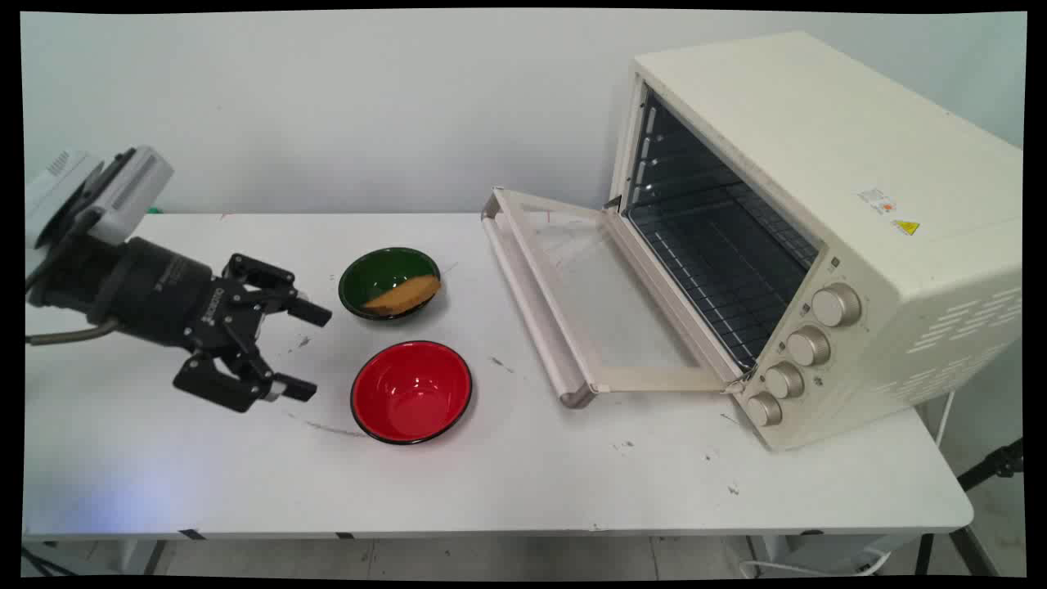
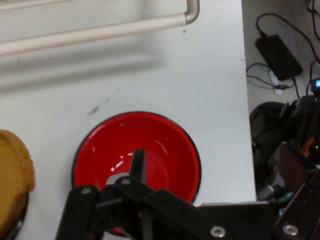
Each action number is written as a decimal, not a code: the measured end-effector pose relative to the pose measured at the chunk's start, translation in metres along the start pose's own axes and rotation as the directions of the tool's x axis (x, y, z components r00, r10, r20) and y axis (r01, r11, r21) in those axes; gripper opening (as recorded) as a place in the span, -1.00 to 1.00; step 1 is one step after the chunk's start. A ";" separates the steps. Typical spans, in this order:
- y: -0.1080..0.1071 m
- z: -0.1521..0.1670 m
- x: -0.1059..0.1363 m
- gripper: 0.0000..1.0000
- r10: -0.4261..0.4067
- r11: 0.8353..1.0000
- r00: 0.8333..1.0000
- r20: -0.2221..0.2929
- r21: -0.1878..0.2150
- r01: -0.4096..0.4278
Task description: Close the oven
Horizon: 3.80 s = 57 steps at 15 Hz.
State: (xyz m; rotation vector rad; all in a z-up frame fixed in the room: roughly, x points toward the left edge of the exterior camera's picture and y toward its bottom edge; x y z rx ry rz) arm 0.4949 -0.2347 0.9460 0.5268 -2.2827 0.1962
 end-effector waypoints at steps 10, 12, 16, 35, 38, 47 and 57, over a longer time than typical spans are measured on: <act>-0.054 0.055 0.029 1.00 -0.015 0.987 1.000 0.009 0.161 0.014; -0.063 0.077 0.034 1.00 -0.024 0.982 0.999 0.022 0.187 0.019; -0.076 0.119 0.039 1.00 -0.041 0.977 0.997 0.058 0.213 0.027; -0.104 0.252 0.061 -1.00 -0.018 0.981 0.997 0.071 0.196 0.004; -0.104 0.247 0.072 -1.00 -0.008 0.983 1.000 0.023 0.182 0.004; -0.101 0.196 0.127 -1.00 0.028 0.985 0.987 -0.159 0.172 0.000; -0.092 0.151 0.167 -1.00 0.061 0.987 0.970 -0.234 0.162 -0.023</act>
